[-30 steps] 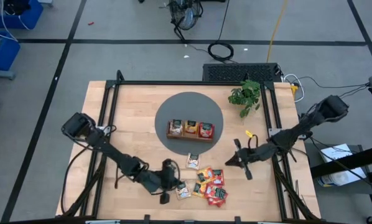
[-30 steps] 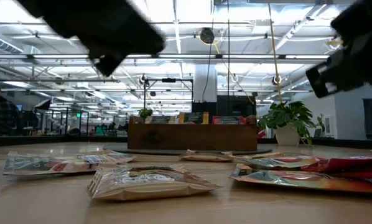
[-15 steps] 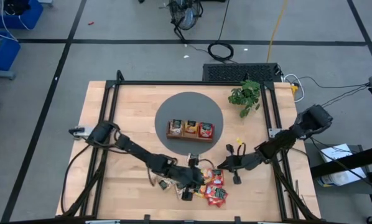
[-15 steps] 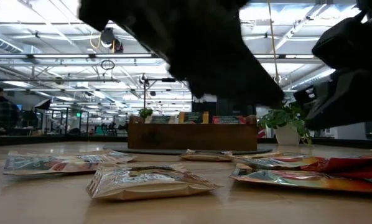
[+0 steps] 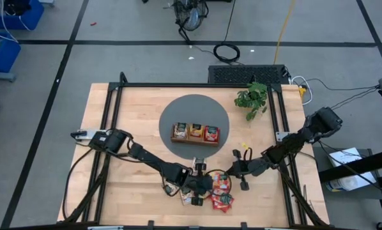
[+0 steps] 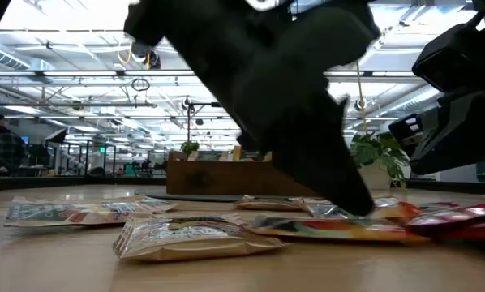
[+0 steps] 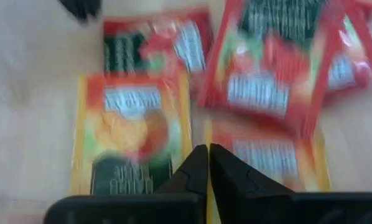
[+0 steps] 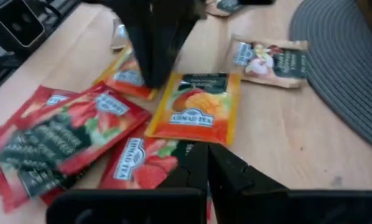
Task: Pick & Place Tea
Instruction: Put the red tea bag into the right section of the wooden organizer
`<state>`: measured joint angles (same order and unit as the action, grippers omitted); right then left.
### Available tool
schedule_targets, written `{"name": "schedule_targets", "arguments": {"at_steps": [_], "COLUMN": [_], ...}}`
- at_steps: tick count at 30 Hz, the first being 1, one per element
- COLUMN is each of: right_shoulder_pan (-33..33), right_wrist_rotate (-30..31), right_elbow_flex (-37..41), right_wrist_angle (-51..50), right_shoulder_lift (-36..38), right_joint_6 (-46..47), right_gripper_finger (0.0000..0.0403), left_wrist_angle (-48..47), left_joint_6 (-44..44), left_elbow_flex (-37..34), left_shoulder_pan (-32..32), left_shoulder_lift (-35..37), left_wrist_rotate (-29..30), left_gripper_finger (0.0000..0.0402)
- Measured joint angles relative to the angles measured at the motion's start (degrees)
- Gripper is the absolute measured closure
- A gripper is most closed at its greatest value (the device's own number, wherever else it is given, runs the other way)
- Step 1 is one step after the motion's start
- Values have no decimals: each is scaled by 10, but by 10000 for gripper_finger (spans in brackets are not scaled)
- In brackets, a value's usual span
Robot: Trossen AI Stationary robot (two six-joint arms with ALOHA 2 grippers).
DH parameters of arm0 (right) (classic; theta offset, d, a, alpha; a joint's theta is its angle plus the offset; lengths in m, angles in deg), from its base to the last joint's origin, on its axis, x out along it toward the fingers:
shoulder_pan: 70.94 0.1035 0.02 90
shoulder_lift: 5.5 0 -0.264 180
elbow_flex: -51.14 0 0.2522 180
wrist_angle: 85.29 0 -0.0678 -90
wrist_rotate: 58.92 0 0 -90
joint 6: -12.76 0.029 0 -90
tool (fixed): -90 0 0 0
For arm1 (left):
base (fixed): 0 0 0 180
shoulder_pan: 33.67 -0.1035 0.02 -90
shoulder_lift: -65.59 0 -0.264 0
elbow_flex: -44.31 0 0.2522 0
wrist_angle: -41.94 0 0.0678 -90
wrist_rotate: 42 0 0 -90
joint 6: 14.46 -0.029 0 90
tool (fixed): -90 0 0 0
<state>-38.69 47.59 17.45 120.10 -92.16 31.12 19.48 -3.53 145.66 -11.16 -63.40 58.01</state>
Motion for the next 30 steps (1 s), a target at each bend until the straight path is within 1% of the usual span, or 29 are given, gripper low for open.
{"name": "schedule_targets", "arguments": {"at_steps": [2, 8, 11, 14, 17, 20, 23, 25, 28, 30], "right_shoulder_pan": [0, 0, 0, -4, -11, -12, -12, -12, -12, -12], "right_wrist_rotate": [0, 0, 0, 0, 0, 0, -1, -2, -2, -2], "right_elbow_flex": [-2, -1, -1, -1, -1, -1, -1, -2, -1, -1], "right_wrist_angle": [-1, -3, 1, 4, 5, 4, 2, -5, -25, -26], "right_shoulder_lift": [-1, 0, 0, 0, -1, -2, -2, -2, -2, -2], "right_joint_6": [1, 3, 3, 1, 1, 0, 0, 3, 17, 20], "right_gripper_finger": [403, 403, 403, 403, 403, 403, 403, 403, 403, 403], "left_wrist_angle": [-22, -64, -59, -20, -6, 3, 32, 23, 12, -7], "left_joint_6": [16, 42, 8, -39, -74, -91, -96, -98, -92, -82], "left_elbow_flex": [-1, 0, -1, -3, -1, 6, 9, 8, 9, 8], "left_shoulder_pan": [-1, -1, 5, 14, 22, 25, 21, 15, 0, -8], "left_shoulder_lift": [-2, 1, 4, 5, 13, 27, 30, 29, 23, 21], "left_wrist_rotate": [11, 8, 14, 35, 46, 57, 78, 91, 84, 78], "left_gripper_finger": [378, 397, 390, 376, 370, 372, 381, 390, 397, 393]}}
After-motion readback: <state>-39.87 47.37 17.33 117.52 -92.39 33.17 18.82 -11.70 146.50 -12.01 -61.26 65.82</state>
